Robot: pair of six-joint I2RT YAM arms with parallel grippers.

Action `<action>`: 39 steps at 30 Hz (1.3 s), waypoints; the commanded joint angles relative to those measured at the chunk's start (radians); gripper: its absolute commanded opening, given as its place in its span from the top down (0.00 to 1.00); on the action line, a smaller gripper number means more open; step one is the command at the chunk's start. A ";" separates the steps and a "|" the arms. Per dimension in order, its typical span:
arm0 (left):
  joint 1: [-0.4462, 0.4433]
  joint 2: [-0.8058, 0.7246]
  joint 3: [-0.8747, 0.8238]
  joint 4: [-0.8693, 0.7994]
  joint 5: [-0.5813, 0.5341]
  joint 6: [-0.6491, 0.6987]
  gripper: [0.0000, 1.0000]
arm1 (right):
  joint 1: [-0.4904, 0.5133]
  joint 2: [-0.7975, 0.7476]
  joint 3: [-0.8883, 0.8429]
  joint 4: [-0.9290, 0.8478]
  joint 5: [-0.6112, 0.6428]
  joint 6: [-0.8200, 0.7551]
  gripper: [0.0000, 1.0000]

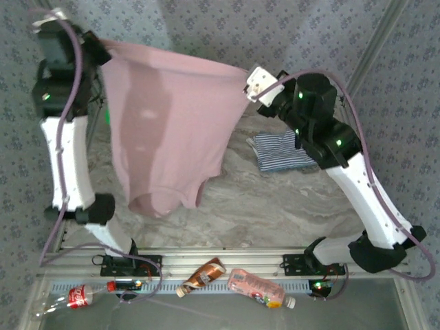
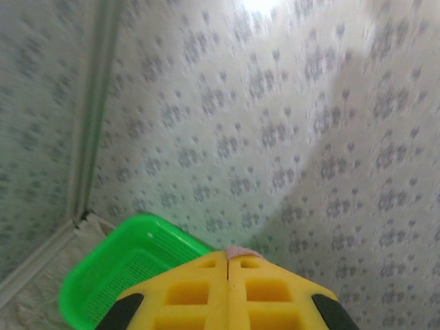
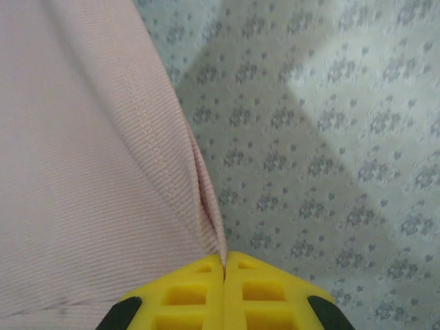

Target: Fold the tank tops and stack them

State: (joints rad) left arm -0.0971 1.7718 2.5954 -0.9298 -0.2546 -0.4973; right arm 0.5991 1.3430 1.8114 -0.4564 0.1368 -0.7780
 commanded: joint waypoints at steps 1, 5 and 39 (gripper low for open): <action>-0.043 0.131 0.199 -0.033 -0.019 0.021 1.00 | -0.094 0.031 0.076 0.051 -0.167 0.071 1.00; -0.059 0.250 0.342 -0.005 0.002 0.017 1.00 | -0.168 0.072 0.137 0.051 -0.215 0.086 1.00; 0.271 -0.785 -1.806 -0.024 0.009 -0.160 1.00 | 0.760 -0.061 -0.912 0.041 0.135 0.744 1.00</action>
State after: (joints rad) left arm 0.1482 1.0286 0.7944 -0.9321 -0.1680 -0.6033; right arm 1.3098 1.2476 0.8959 -0.5095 0.2535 -0.1699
